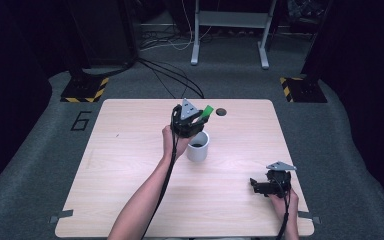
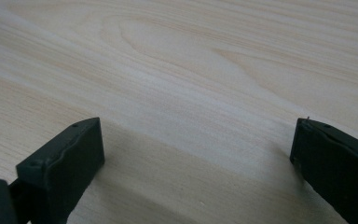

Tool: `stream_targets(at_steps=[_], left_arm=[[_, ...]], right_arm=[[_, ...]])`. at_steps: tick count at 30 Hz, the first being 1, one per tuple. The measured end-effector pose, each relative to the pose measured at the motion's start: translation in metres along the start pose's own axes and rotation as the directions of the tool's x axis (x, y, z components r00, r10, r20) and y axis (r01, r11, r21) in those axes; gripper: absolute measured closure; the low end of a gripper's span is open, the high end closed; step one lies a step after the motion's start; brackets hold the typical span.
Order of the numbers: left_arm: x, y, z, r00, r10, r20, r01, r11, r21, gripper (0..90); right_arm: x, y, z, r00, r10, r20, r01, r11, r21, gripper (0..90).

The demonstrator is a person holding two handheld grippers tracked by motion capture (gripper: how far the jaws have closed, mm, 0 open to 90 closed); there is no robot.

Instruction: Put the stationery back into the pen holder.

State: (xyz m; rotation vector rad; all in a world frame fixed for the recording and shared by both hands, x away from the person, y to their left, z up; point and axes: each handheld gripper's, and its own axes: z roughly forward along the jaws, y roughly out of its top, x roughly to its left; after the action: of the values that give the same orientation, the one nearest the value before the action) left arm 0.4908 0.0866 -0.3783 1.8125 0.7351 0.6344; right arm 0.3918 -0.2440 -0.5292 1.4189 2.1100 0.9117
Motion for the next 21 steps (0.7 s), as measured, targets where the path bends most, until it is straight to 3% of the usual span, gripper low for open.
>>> stream_targets(at_steps=[11,15,21], left_arm=[[0.003,-0.009,0.013,0.9991,-0.039,0.014,0.04,0.9982,-0.044,67.0],[0.003,-0.015,0.018,0.9994,-0.034,0.01,0.035,0.9978,-0.057,67.0],[0.004,-0.03,0.027,0.9984,-0.056,-0.001,0.056,0.9974,-0.046,67.0]], right_arm=[[0.0,0.0,0.0,1.0,0.004,0.0,-0.004,1.0,-0.003,2.4],[0.0,0.0,0.0,1.0,0.003,0.0,-0.003,1.0,-0.003,2.5],[0.0,0.0,0.0,1.0,-0.004,-0.001,0.004,1.0,-0.002,2.8]])
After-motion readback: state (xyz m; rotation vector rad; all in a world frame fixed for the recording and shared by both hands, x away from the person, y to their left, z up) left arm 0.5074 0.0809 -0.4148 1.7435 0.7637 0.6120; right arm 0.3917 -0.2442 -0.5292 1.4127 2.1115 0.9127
